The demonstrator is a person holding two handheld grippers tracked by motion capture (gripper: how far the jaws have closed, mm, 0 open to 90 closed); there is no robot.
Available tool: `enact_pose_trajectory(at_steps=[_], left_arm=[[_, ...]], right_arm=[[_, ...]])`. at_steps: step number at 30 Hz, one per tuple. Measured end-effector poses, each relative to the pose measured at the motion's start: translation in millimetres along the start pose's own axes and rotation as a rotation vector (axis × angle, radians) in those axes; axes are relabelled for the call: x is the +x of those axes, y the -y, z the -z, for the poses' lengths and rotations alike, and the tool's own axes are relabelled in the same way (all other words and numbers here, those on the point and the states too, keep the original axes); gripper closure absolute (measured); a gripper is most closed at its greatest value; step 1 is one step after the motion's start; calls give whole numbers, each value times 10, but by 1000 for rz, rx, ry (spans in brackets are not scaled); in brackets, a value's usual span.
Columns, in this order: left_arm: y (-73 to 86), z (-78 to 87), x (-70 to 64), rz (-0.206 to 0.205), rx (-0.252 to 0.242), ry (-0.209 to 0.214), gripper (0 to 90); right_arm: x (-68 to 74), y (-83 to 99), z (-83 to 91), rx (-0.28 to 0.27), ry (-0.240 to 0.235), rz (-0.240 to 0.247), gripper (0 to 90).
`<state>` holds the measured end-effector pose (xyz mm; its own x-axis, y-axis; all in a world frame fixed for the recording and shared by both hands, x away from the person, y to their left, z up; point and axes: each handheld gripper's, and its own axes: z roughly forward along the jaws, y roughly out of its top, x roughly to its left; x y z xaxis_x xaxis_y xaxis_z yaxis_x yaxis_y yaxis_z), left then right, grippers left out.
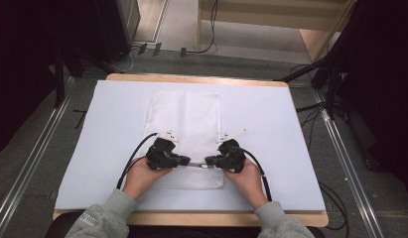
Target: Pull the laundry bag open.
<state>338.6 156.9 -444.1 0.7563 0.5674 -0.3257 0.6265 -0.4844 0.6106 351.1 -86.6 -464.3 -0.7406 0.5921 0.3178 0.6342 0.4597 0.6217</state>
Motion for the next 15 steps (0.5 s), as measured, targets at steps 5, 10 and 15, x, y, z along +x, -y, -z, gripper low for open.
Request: enact_pose_trajectory(at_steps=[5,10,15], left_arm=[[40,-142,64,8,41,-11,900],[48,-181,84,16,40,8,900],[30,-219,19,-23,56,-3,900]], right_arm=[[0,5,-56,10,14,8,900],[-17,11,-63,5,7,-1,900],[4,34,-69,3,-2,-3,900]])
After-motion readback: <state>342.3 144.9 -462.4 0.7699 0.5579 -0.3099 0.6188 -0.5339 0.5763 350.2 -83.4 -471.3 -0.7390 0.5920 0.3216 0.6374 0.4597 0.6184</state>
